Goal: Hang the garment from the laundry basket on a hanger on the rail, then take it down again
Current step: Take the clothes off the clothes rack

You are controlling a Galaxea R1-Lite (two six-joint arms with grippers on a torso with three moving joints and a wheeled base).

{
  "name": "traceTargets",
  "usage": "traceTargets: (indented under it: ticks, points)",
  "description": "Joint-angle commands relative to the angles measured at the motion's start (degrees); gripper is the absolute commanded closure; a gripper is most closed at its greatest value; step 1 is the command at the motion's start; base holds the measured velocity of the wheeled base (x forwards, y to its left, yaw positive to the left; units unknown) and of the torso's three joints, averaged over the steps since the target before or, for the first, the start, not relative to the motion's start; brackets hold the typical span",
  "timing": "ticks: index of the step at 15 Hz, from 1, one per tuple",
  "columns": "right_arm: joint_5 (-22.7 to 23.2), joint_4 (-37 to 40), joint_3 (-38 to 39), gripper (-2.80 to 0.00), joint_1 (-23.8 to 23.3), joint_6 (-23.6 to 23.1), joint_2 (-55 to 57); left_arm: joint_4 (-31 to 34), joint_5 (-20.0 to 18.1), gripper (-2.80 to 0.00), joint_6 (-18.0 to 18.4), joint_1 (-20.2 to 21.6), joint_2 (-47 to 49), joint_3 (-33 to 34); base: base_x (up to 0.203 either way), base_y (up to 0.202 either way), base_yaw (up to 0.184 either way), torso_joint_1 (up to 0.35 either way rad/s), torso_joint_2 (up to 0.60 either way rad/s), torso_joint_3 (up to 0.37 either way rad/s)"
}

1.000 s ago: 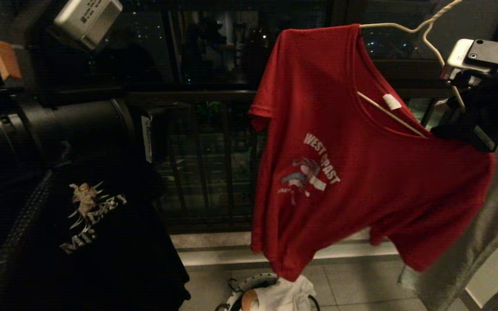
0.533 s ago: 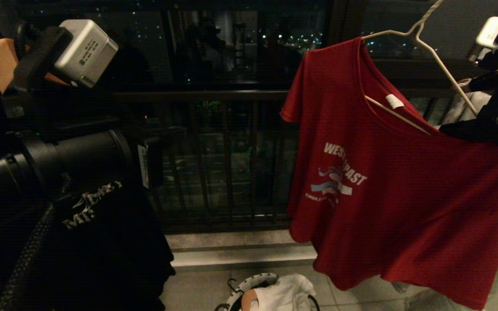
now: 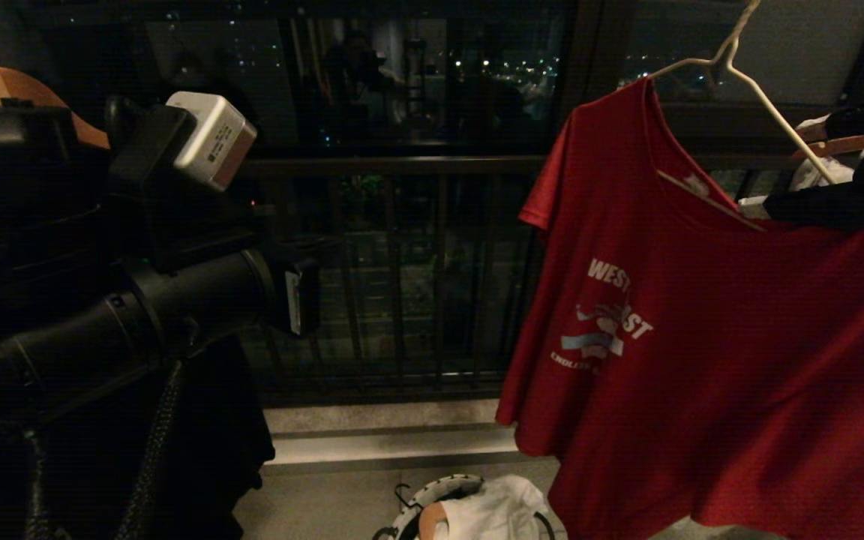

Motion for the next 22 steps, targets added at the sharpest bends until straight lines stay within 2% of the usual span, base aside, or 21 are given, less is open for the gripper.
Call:
traceTargets:
  ticks: [1,3,10,11,15,18,22]
  points:
    - [3.37,-1.08,-0.01,-2.80,0.00,3.29,-1.07,-0.15,0.08,0.00,0.05,-0.09,2.23,-0.03,0.000,0.000,0.000,0.000,0.00,0.000]
    - [4.88,-2.34,0.48,-2.80,0.03,6.45,-1.94,-0.15,0.08,0.00,0.10,-0.49,2.80,0.06,0.000,0.000,0.000,0.000,0.00,0.000]
    - [5.82,-2.36,4.56,-2.80,-0.02,10.04,-9.21,-0.15,0.08,0.00,-0.43,-1.45,3.85,0.32,0.000,0.000,0.000,0.000,0.00,0.000]
    - [5.96,-2.36,5.29,0.00,-0.02,10.46,-10.55,-0.15,0.08,0.00,-0.43,-1.45,4.04,0.23,0.000,0.000,0.000,0.000,0.00,0.000]
    - [6.00,-2.41,8.58,0.00,-0.13,11.96,-14.47,-0.15,0.39,0.00,-0.34,-1.45,4.56,0.15,0.000,0.000,0.000,0.000,0.00,0.000]
    - [4.57,-2.65,10.27,0.00,-1.95,18.34,-20.47,-0.15,1.05,0.00,-0.28,-1.45,4.61,0.15,0.000,0.000,0.000,0.000,0.00,0.000]
    - [4.12,-2.99,16.56,0.00,-2.38,22.33,-29.31,-0.15,1.05,0.00,-0.25,-1.45,4.64,0.15,0.000,0.000,0.000,0.000,0.00,0.000]
